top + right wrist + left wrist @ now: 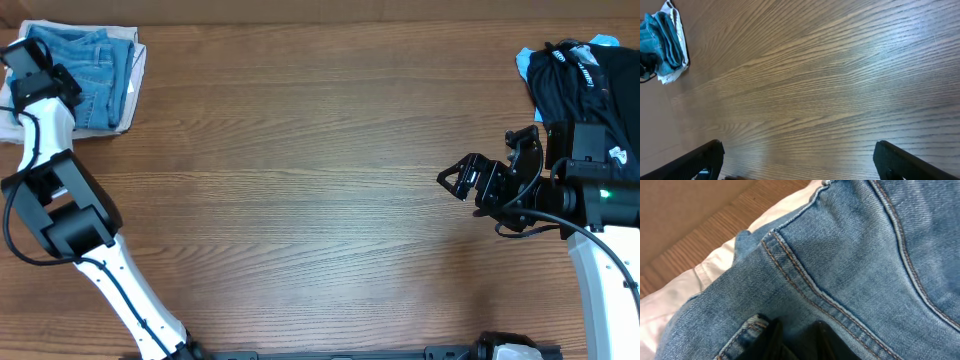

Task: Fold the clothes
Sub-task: 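Release the jeans and lift the left gripper away from the stack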

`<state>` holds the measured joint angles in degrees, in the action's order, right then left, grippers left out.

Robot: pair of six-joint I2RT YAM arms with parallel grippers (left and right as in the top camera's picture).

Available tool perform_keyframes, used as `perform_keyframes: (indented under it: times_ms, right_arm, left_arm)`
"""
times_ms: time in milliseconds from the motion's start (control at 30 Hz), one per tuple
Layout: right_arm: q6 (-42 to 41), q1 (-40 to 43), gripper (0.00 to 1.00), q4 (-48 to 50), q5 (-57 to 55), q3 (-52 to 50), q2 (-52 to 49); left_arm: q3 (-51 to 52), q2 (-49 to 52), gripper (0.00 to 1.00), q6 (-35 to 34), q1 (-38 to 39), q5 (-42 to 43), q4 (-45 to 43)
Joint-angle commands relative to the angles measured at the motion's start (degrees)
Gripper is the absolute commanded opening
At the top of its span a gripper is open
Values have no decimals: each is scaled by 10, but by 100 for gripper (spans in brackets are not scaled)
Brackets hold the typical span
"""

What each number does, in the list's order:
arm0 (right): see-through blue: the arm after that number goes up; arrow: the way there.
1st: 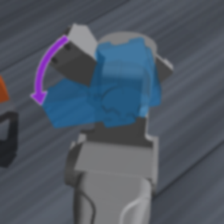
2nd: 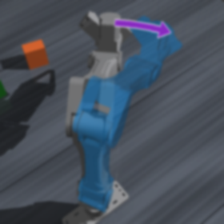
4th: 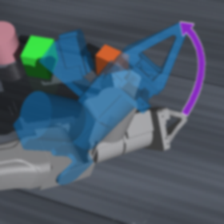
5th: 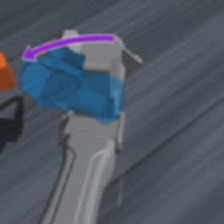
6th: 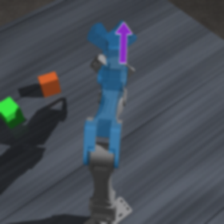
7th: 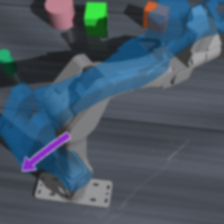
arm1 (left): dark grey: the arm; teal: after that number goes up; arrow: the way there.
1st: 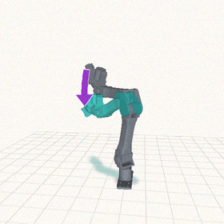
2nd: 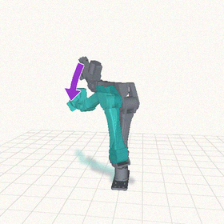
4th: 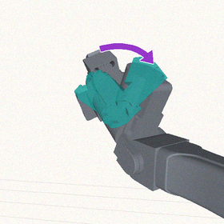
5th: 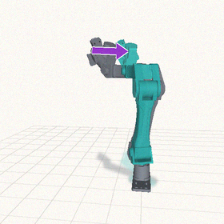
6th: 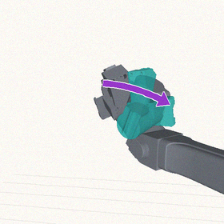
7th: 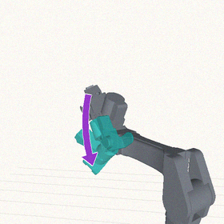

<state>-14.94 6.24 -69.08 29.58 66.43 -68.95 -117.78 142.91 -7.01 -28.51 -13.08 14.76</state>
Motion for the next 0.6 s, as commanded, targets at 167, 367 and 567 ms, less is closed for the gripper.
perform_keyframes:
  times_ms: [167,367,567]
  right_arm:
    - [1,-2,100,-2,-2,8,1]
    - [1,-2,100,-7,-2,8,1]
    - [1,-2,100,-8,-2,8,1]
  left_arm:
    - [-3,-77,61,6,0,-38,19]
    - [-3,-163,100,6,31,-35,17]
    - [-3,-238,100,6,67,-14,24]
